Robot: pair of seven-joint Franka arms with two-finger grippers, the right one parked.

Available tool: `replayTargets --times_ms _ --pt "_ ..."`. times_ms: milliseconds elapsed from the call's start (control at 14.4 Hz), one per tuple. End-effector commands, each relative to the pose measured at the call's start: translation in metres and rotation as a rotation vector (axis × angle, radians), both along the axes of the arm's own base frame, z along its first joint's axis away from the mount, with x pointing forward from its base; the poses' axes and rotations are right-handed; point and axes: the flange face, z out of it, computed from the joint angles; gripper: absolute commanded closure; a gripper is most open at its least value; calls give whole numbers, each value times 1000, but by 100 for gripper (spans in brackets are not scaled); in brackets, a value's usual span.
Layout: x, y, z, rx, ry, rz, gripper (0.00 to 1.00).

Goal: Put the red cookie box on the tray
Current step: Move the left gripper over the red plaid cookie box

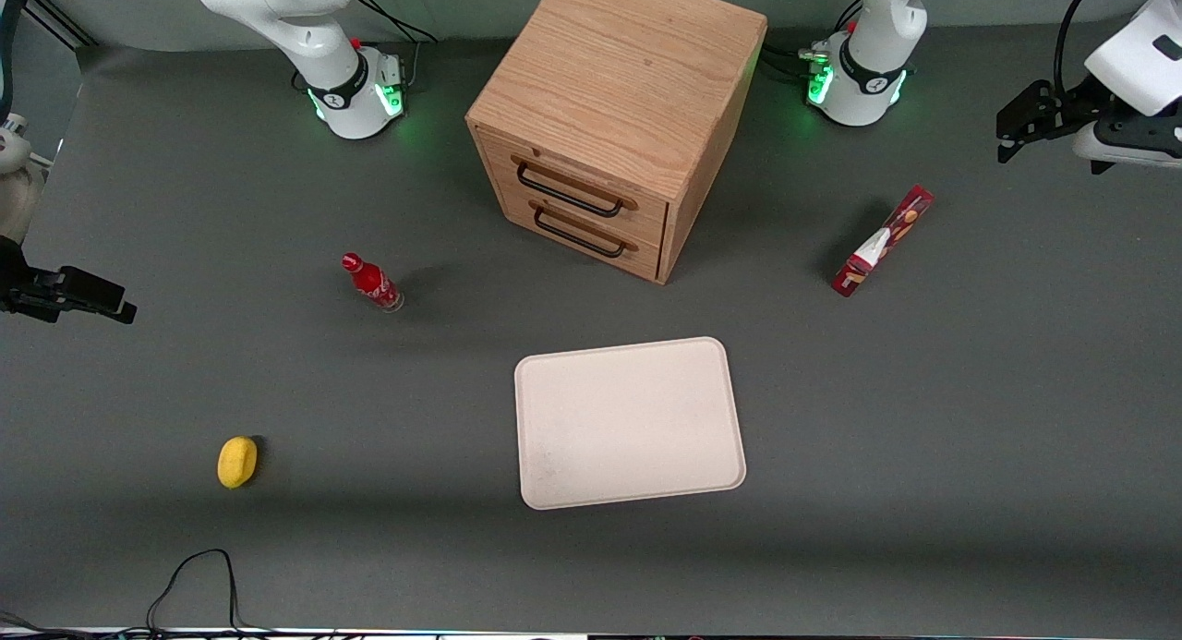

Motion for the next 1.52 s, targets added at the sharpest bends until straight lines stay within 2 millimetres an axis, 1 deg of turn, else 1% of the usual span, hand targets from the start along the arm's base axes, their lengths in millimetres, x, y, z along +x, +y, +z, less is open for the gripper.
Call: replayTargets --times_ms 0,139,208,277,416,485,554,693,762,901,970,1109,1178,1248,1317,1455 --pt "0 3 4 -18 6 11 0" --pt "0 5 -1 -13 19 16 0" --pt "0 5 -10 -11 37 13 0" --pt "-2 5 -25 -8 78 14 0" --pt "-13 -2 -63 5 184 -11 0" --pt "-20 -5 -74 9 206 -16 0" --pt "-28 -7 -89 10 220 -23 0" --pt "-47 -20 -109 23 211 -82 0" --pt "-54 -20 -122 25 208 -110 0" --pt "-71 -18 -156 28 204 -156 0" --pt "-81 -24 -170 37 202 -196 0" --pt "-96 -34 -208 48 251 -374 0" --pt "-99 -35 -220 51 248 -416 0" --pt "-105 -32 -236 48 255 -442 0" --pt "-109 -31 -246 51 236 -449 0" --pt "-107 -29 -265 44 175 -524 0"
